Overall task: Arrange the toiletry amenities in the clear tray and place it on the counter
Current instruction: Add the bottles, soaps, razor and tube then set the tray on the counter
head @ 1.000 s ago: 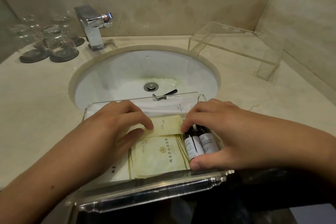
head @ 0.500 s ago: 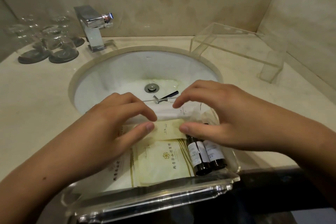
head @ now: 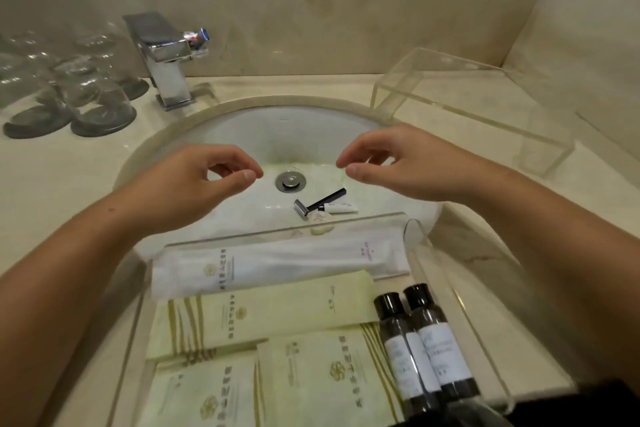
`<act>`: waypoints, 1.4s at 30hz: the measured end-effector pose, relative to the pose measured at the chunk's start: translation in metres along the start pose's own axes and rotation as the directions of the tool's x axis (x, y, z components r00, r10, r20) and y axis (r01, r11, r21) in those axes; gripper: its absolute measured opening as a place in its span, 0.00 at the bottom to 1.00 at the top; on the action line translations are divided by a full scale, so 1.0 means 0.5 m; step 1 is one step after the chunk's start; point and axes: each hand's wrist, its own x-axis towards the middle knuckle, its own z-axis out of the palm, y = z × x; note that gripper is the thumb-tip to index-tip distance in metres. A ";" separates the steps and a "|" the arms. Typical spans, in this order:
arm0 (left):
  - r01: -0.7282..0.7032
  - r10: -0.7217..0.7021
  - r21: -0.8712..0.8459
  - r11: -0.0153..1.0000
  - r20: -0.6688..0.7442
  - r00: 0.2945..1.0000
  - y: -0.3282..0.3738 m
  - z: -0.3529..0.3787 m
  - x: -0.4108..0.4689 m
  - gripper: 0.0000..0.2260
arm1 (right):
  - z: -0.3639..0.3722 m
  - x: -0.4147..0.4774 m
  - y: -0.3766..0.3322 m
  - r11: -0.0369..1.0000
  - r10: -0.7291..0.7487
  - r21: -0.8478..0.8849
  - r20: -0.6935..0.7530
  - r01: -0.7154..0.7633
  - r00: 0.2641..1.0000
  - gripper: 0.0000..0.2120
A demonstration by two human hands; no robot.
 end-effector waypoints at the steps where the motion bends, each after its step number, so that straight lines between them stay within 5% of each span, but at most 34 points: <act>1: 0.000 0.000 0.011 1.000 0.020 1.000 -0.012 0.006 0.013 0.05 | 0.009 0.013 0.016 1.000 0.016 0.003 0.028 -0.016 0.999 0.07; 7: -0.091 0.077 0.073 0.993 0.176 0.981 -0.041 0.046 0.085 0.06 | 0.064 0.094 0.076 0.997 0.069 0.006 0.186 -0.071 0.980 0.08; 18: -0.109 -0.041 0.230 0.967 0.563 0.825 -0.063 0.123 0.163 0.19 | 0.130 0.189 0.110 0.943 0.159 -0.332 0.458 0.002 0.875 0.18; 30: -0.081 -0.078 0.216 0.973 0.637 0.767 -0.075 0.166 0.166 0.21 | 0.155 0.204 0.107 0.965 0.105 -0.255 0.589 0.061 0.801 0.24; 36: -0.091 -0.128 0.295 0.951 0.643 0.755 -0.075 0.167 0.164 0.20 | 0.178 0.199 0.102 0.896 0.198 -0.442 0.498 0.050 0.844 0.32; 42: -0.079 -0.129 0.287 0.955 0.636 0.761 -0.071 0.174 0.161 0.18 | 0.195 0.204 0.102 0.896 0.138 -0.432 0.486 0.100 0.863 0.22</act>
